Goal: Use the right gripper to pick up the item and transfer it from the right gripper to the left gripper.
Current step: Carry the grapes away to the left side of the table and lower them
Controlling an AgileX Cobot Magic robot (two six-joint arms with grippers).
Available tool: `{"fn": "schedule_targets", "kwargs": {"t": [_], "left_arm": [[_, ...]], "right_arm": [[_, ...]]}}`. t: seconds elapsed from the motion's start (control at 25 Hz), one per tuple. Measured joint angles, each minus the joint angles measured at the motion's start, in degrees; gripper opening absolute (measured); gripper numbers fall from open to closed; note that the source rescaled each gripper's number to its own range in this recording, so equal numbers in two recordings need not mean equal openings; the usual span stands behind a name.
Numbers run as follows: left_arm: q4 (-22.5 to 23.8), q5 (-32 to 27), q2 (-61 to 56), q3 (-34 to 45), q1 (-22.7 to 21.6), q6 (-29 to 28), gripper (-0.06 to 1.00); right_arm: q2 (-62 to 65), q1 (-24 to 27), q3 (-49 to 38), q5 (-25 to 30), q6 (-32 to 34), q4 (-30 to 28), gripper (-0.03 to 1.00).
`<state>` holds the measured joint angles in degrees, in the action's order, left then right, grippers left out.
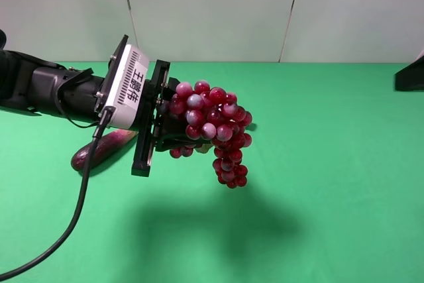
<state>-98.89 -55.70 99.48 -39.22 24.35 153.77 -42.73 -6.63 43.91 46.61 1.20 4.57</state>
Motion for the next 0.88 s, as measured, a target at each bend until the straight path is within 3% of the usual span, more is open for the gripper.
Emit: {"fn": "schedule_targets", "kwargs": {"t": [0.28, 0.88], "left_arm": [[0.00, 0.00, 0.00, 0.00, 0.00, 0.61, 0.01], [0.00, 0.00, 0.00, 0.00, 0.00, 1.77, 0.01]], "right_arm": [[17.66, 0.00, -3.58, -1.03, 0.04, -5.01, 1.00], [30.57, 0.00, -8.75, 8.63, 0.04, -4.02, 1.00]]}}
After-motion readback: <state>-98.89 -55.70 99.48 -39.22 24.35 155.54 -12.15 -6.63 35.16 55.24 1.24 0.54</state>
